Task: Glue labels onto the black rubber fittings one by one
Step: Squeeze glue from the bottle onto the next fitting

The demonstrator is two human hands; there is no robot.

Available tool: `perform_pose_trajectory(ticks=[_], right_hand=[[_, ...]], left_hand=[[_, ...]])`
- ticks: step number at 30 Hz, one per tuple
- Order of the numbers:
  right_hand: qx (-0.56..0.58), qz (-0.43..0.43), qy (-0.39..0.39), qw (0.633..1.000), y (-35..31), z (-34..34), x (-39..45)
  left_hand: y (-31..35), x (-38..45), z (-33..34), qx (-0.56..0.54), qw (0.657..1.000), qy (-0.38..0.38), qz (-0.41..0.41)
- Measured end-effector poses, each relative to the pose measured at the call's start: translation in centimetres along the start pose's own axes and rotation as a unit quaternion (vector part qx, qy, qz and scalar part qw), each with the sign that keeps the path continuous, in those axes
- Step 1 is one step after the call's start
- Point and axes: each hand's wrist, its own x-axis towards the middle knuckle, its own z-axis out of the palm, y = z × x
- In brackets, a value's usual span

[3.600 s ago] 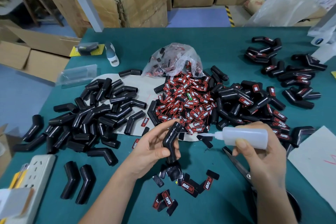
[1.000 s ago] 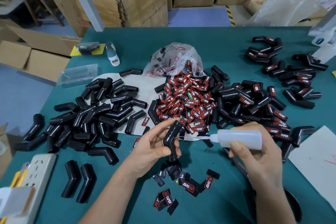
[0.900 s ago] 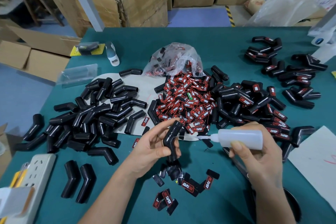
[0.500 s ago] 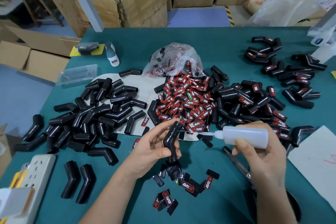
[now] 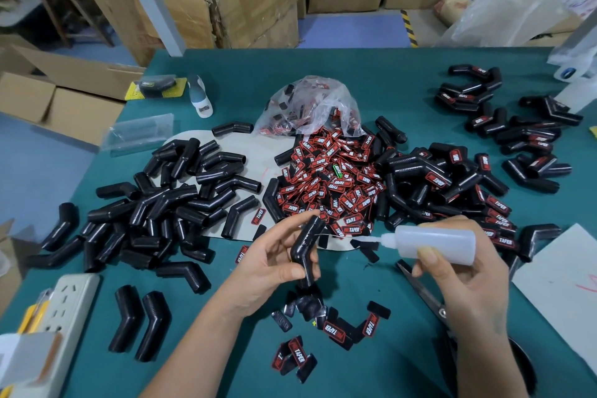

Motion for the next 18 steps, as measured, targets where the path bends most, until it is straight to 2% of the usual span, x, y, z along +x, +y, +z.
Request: perform_pose_trajectory(ticks=[5,18], right_hand=[[-0.009,-0.009,-0.020,1.000,0.14,0.02,-0.05],[-0.005,-0.021,-0.002,1.000,0.31,-0.04,0.06]], left_hand=[[0.02,0.01,0.02,0.004,1.000,0.000,-0.001],[0.13,0.02,0.29,0.018,1.000,0.000,0.001]])
